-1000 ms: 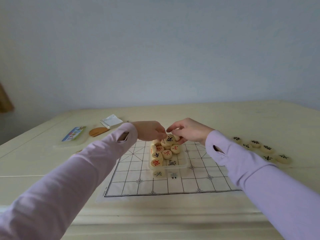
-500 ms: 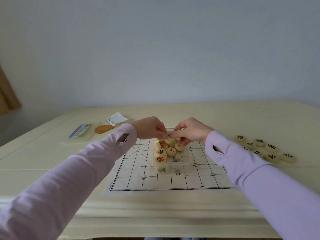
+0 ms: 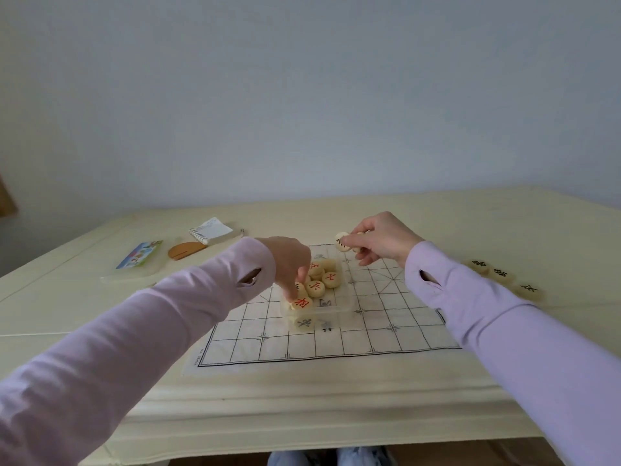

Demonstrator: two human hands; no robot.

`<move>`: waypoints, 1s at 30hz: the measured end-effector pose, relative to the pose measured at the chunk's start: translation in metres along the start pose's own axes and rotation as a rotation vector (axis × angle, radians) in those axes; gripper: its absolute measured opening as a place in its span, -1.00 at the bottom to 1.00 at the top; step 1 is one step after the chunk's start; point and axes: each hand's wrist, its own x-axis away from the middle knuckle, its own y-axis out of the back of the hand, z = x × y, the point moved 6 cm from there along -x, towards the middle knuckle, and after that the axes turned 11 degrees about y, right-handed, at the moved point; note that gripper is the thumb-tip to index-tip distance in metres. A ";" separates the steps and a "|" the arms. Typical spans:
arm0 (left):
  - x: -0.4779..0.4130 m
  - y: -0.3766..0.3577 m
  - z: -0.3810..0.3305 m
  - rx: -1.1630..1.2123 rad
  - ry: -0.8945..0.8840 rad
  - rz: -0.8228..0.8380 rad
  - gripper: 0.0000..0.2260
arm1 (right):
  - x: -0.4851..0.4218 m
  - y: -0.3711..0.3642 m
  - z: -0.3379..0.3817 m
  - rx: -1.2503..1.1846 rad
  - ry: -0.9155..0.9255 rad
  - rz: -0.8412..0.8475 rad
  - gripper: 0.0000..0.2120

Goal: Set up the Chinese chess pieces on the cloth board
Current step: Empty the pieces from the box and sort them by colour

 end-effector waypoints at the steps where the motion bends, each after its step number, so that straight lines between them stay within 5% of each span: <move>1: 0.000 0.004 0.001 0.005 0.000 -0.027 -0.64 | 0.004 0.011 -0.003 0.031 -0.004 -0.027 -0.82; 7: -0.002 0.051 -0.021 0.271 -0.031 -0.208 -0.69 | 0.025 0.079 -0.037 0.215 -0.131 -0.083 -0.84; 18: -0.040 0.067 -0.158 0.407 -0.180 -0.224 -0.72 | 0.059 0.158 -0.094 0.336 -0.406 -0.053 -0.75; 30: -0.056 0.051 -0.199 0.371 -0.196 -0.159 -0.65 | 0.071 0.173 -0.099 0.599 -0.441 -0.056 -0.77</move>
